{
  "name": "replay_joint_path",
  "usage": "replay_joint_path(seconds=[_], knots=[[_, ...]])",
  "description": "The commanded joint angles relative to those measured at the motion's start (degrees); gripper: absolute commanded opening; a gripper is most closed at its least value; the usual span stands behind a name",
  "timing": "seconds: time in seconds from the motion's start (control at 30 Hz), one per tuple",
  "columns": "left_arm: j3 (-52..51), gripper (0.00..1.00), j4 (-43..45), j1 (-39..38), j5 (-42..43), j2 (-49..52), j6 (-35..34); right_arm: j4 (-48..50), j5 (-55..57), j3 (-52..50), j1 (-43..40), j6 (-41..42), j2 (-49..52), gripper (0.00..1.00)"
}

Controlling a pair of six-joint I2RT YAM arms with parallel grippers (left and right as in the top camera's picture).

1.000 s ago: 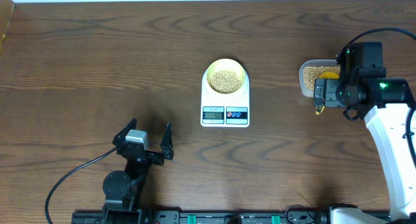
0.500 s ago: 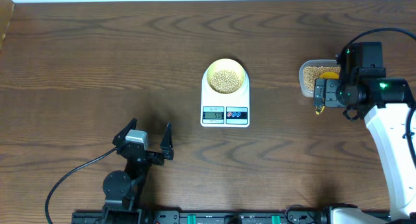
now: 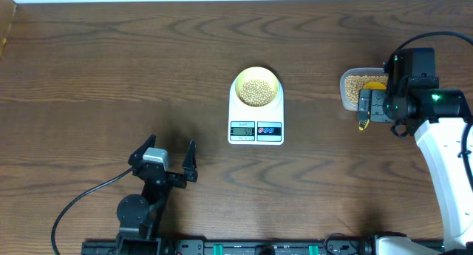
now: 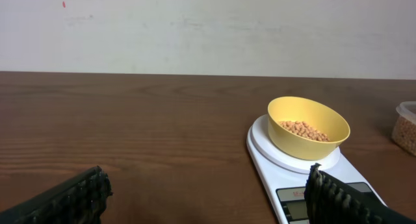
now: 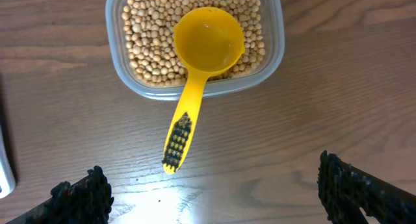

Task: Scoop item into bowl and weigh 50g on scale

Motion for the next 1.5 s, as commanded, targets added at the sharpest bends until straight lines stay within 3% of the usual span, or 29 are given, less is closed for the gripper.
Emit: replay_joint_path(seconds=[0.0, 0.3, 0.53, 0.7, 0.73, 0.87, 1.0, 1.33, 1.47], knots=[[-0.6, 0.98, -2.5, 0.3, 2.4, -0.3, 1.2, -0.1, 1.8, 0.4, -0.1, -0.9, -0.5, 0.99], [-0.6, 0.98, -2.5, 0.3, 2.4, -0.3, 1.2, 2.6, 0.8, -1.0, -0.2, 0.9, -2.5, 0.99], [-0.6, 0.98, -2.5, 0.3, 2.4, -0.3, 1.2, 36.0, -10.1, -19.6, -0.1, 1.6, -11.8, 0.99], [-0.6, 0.98, -2.5, 0.3, 2.4, -0.3, 1.2, 63.5, -11.1, -37.1, -0.1, 6.8, -19.5, 0.99], [-0.6, 0.98, -2.5, 0.3, 2.4, -0.3, 1.2, 73.4, -11.1, -43.4, -0.1, 8.2, -22.4, 0.99], [-0.6, 0.98, -2.5, 0.3, 2.4, -0.3, 1.2, 87.4, -10.8, -53.1, -0.1, 8.4, -26.9, 0.99], [-0.6, 0.98, -2.5, 0.3, 2.4, -0.3, 1.2, 92.2, -9.5, -59.2, -0.1, 8.4, -31.3, 0.99], [-0.6, 0.98, -2.5, 0.3, 2.4, -0.3, 1.2, 92.1, -5.6, -69.0, -0.1, 8.3, -44.5, 0.99], [-0.6, 0.98, -2.5, 0.3, 2.4, -0.3, 1.2, 86.0, -4.2, -69.7, 0.3, 8.3, -49.2, 0.99]])
